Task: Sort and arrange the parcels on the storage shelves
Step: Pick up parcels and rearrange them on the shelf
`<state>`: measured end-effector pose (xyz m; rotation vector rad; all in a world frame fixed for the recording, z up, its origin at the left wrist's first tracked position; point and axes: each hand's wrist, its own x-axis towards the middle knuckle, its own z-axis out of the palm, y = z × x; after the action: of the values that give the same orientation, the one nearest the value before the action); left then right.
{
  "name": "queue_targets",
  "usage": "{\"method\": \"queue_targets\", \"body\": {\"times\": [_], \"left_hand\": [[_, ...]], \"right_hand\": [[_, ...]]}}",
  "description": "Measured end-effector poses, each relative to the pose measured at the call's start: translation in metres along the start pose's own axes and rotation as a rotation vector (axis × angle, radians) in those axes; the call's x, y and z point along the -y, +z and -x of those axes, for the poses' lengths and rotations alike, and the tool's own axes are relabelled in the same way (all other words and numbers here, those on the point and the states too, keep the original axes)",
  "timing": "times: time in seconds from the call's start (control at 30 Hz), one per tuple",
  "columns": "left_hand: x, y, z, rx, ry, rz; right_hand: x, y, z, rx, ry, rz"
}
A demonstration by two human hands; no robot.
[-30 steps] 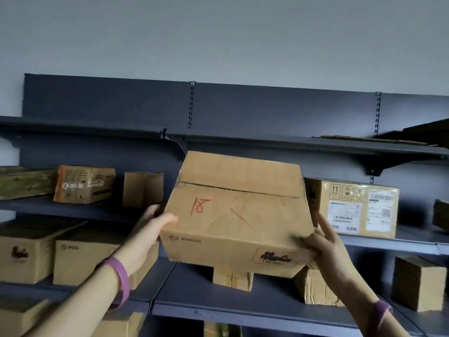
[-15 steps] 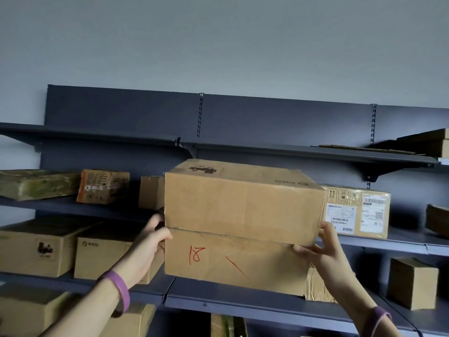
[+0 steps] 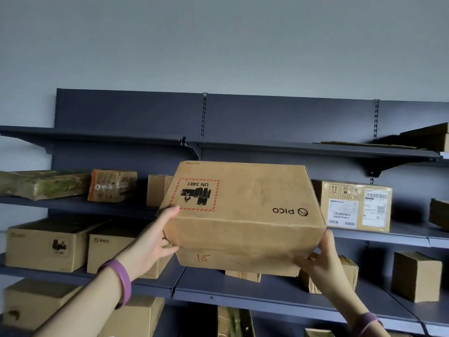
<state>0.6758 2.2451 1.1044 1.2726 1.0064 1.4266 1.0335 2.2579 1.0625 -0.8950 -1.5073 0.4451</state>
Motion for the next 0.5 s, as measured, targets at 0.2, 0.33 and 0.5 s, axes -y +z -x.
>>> {"method": "queue_targets", "body": {"times": [0.2,0.33,0.5], "left_hand": [[0.016,-0.018,0.005,0.083,0.04,0.158],[0.022,-0.022,0.007,0.119,0.045,0.207],[0.027,-0.028,0.007,0.143,0.016,0.048]], "right_hand": [[0.017,-0.011,0.01,0.192,0.205,-0.262],[0.016,-0.014,0.006,0.202,0.225,-0.283],[0.008,-0.019,0.01,0.236,0.225,-0.411]]}}
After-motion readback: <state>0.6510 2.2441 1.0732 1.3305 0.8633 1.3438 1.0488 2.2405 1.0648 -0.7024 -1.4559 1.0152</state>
